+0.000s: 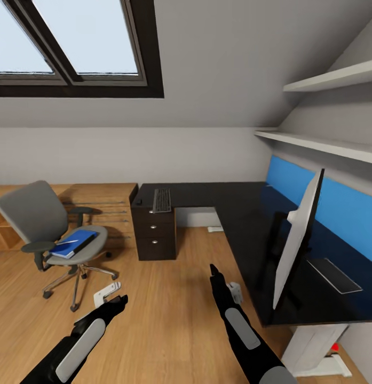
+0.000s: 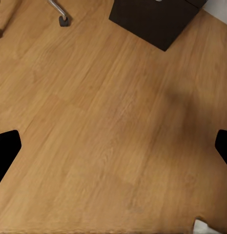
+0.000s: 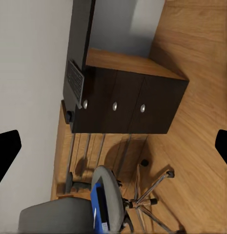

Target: In the bedroom, organize the workspace by keeping the computer under the desk, ensuring the monitor is on the desk, placing the keyboard on the desk next to the monitor, placing the mouse on the desk next to the keyboard, moving the folder from the swivel chair onto the desk next to the mouse, stacking the notebook on top of the folder with the pen on top of the notebook, and positioning the swivel chair next to the desk.

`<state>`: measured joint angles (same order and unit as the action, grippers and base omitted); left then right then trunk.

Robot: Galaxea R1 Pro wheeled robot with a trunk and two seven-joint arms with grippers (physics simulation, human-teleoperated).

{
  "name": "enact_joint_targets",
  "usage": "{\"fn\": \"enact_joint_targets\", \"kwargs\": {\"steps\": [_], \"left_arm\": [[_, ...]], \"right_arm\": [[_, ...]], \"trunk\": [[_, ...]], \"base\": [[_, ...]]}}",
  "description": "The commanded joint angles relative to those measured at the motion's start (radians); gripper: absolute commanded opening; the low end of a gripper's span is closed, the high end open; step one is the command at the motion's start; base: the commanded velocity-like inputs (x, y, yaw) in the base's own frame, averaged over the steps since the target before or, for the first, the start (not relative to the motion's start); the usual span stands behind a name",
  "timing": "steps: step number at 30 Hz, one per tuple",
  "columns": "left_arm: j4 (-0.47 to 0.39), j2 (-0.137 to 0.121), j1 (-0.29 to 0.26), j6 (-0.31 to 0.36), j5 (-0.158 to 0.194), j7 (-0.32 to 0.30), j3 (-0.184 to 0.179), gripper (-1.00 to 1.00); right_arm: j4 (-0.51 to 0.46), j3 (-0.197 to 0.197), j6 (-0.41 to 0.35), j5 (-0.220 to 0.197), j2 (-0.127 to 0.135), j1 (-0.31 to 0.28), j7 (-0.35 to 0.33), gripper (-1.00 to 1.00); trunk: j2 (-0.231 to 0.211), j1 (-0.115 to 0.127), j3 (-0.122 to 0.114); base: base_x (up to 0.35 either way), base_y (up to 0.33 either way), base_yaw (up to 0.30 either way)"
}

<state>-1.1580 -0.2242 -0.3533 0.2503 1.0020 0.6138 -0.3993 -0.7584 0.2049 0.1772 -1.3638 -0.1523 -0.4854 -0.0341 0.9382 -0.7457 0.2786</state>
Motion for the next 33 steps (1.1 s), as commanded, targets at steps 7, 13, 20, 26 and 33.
{"fn": "enact_joint_targets", "kwargs": {"steps": [7, 13, 20, 26, 33], "left_arm": [[-0.002, -0.001, -0.001, 0.002, 0.006, 0.007, -0.003, 1.0], [-0.002, 0.0, -0.001, 0.002, 0.007, 0.006, -0.003, 1.0], [-0.002, -0.001, -0.001, 0.002, 0.007, 0.006, -0.003, 1.0], [-0.002, -0.001, -0.001, 0.003, 0.006, 0.006, -0.003, 1.0], [-0.002, 0.0, -0.001, 0.003, 0.006, 0.006, -0.004, 1.0]], "right_arm": [[0.001, 0.013, 0.008, -0.007, 0.002, -0.001, -0.003, 1.0], [0.001, 0.014, 0.008, 0.028, 0.003, -0.001, -0.001, 1.0], [0.001, 0.014, 0.008, 0.092, 0.013, -0.001, 0.013, 1.0], [0.002, 0.011, 0.008, 0.123, 0.017, -0.001, 0.043, 1.0], [0.022, 0.009, 0.009, 0.13, 0.018, -0.001, 0.064, 1.0]], "trunk": [[-0.048, 0.027, -0.021], [-0.09, 0.05, -0.039], [-0.139, 0.077, -0.061], [-0.181, 0.1, -0.08], [-0.23, 0.127, -0.102]], "base": [[-0.315, -0.128, 0.0], [-0.321, -0.119, 0.0], [-0.325, -0.11, 0.0], [-0.326, -0.108, 0.0], [-0.326, -0.108, 0.0]]}}
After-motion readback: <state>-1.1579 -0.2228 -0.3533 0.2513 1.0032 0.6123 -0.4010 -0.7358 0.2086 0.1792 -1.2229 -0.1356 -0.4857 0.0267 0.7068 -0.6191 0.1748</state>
